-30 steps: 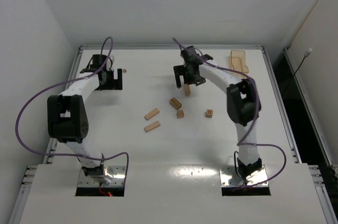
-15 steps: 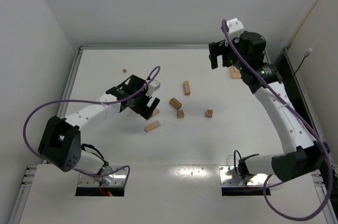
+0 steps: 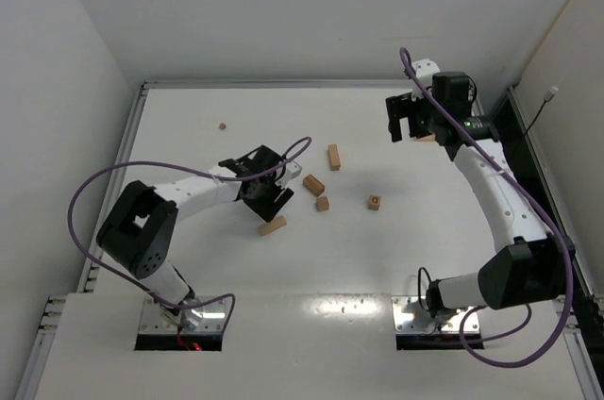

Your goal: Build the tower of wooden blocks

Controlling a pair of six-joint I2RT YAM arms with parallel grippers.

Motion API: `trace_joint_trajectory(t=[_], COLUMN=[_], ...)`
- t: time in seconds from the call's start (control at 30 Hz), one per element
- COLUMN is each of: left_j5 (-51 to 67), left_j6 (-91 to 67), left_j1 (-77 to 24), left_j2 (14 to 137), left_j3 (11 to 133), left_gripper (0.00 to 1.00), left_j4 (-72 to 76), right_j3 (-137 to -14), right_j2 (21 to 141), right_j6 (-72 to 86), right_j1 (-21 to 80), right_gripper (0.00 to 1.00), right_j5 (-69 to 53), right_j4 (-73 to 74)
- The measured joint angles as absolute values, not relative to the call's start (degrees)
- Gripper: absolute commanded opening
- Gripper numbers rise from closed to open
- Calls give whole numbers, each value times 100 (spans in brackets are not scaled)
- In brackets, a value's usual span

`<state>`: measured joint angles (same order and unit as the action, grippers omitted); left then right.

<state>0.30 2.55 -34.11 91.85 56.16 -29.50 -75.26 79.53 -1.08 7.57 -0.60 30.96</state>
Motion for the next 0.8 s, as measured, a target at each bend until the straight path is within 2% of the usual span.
trace_joint_trajectory(t=[0.57,0.8], left_j5=[126,333], left_j6=[438,644], left_j1=[-3227,-3006], left_j2=[9894,10230], left_j3=[6073,6167], left_gripper=[59,51], left_j4=[-2711,-2694], right_j3=[-7583,-7590], right_j2=[8418,8495], right_j6=[8,25], right_j1=[687,687], right_gripper=[93,93], right_j5=[-543,-633], right_j4=[3190,3190])
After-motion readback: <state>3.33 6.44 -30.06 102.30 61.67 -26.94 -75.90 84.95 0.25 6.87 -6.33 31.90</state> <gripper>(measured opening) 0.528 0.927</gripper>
